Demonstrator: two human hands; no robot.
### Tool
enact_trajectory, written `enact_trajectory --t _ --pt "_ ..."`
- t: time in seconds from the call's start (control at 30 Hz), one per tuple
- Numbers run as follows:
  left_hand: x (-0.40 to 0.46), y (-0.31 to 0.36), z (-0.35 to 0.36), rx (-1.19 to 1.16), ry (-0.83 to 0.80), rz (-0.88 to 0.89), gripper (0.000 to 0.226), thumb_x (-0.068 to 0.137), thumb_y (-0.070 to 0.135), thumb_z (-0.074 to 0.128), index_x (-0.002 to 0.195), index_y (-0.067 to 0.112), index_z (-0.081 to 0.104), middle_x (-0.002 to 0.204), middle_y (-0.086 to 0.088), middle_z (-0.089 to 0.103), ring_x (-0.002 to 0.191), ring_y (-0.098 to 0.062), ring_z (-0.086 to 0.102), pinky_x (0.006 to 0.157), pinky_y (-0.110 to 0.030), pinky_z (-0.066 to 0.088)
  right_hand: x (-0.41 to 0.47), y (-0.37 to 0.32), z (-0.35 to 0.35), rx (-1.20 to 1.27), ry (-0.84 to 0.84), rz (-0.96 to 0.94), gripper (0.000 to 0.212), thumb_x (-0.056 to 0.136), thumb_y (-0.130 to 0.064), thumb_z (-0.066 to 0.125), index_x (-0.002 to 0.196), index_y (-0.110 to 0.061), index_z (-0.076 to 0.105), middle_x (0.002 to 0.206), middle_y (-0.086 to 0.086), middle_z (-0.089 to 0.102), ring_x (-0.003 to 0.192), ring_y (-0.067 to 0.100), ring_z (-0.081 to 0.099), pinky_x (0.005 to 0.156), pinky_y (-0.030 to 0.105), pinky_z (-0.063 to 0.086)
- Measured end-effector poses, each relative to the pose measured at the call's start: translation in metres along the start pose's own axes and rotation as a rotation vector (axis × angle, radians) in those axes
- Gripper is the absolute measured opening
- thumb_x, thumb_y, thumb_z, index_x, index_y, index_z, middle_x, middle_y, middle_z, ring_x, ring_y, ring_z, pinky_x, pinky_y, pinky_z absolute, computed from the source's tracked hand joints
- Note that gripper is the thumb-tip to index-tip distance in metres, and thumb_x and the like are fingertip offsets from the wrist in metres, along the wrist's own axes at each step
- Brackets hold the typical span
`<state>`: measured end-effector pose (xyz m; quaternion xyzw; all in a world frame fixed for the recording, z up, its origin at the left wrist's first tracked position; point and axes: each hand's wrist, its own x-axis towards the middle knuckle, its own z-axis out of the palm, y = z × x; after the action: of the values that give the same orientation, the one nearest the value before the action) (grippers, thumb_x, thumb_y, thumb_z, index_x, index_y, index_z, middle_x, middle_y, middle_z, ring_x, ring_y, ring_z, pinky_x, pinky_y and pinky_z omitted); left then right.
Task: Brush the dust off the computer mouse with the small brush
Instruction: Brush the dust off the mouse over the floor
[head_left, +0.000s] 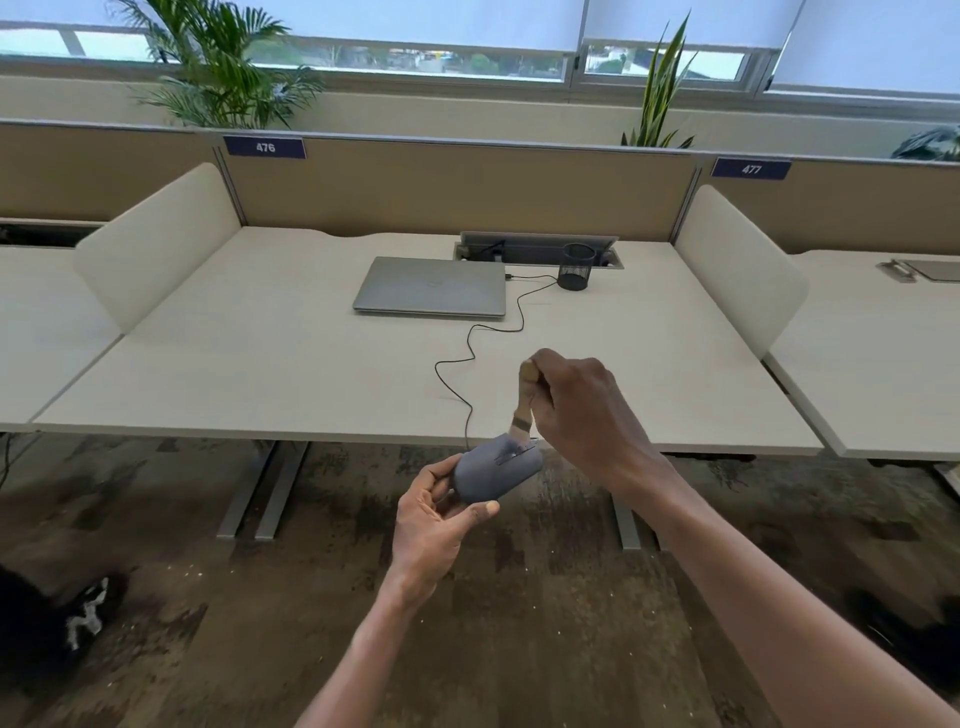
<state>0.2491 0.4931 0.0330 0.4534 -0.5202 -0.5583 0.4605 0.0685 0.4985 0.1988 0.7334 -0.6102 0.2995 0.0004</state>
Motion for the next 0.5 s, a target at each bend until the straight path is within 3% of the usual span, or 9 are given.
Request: enact_trajectory --t 0.17,0.3,0.43,0.5 --pt "0.0 0.001 0.003 0.033 -0.003 0.018 0.078 0.06 0.023 0.094 0.131 0.024 0.061 0.125 0.0 0.071 0.112 -0.004 0.071 0.089 -0.022 0.059 0.009 -0.017 0.014 0.0 -0.08 -0.049 0.024 0.097 -0.007 0.052 0.08 -0.017 0.039 0.061 0.001 0.045 0.052 0.022 0.035 0.049 0.028 0.027" --pt "0.002 -0.002 0.001 0.046 0.002 0.026 0.076 0.066 0.012 0.095 0.134 0.017 0.062 0.123 -0.002 0.074 0.111 -0.008 0.073 0.092 -0.026 0.059 0.006 -0.033 0.022 0.0 -0.128 -0.171 0.025 0.092 0.003 0.058 0.075 -0.011 0.045 0.058 0.005 0.049 0.048 0.022 0.037 0.042 0.024 0.025" --pt "0.004 -0.003 -0.002 0.024 -0.006 0.013 0.076 0.06 0.021 0.097 0.13 0.021 0.067 0.114 0.002 0.079 0.108 -0.014 0.075 0.094 -0.033 0.061 -0.003 -0.038 0.027 0.035 -0.249 -0.257 0.016 0.079 0.007 0.059 0.084 -0.008 0.055 0.065 0.002 0.056 0.053 0.026 0.05 0.046 0.041 0.044" --pt "0.003 -0.002 -0.001 0.025 -0.009 0.007 0.073 0.056 0.04 0.097 0.123 0.024 0.071 0.107 0.003 0.081 0.103 -0.014 0.077 0.094 -0.034 0.061 -0.009 -0.04 0.026 0.065 -0.299 -0.299 0.025 0.08 0.009 0.06 0.095 -0.011 0.061 0.077 0.003 0.066 0.061 0.022 0.06 0.051 0.039 0.052"
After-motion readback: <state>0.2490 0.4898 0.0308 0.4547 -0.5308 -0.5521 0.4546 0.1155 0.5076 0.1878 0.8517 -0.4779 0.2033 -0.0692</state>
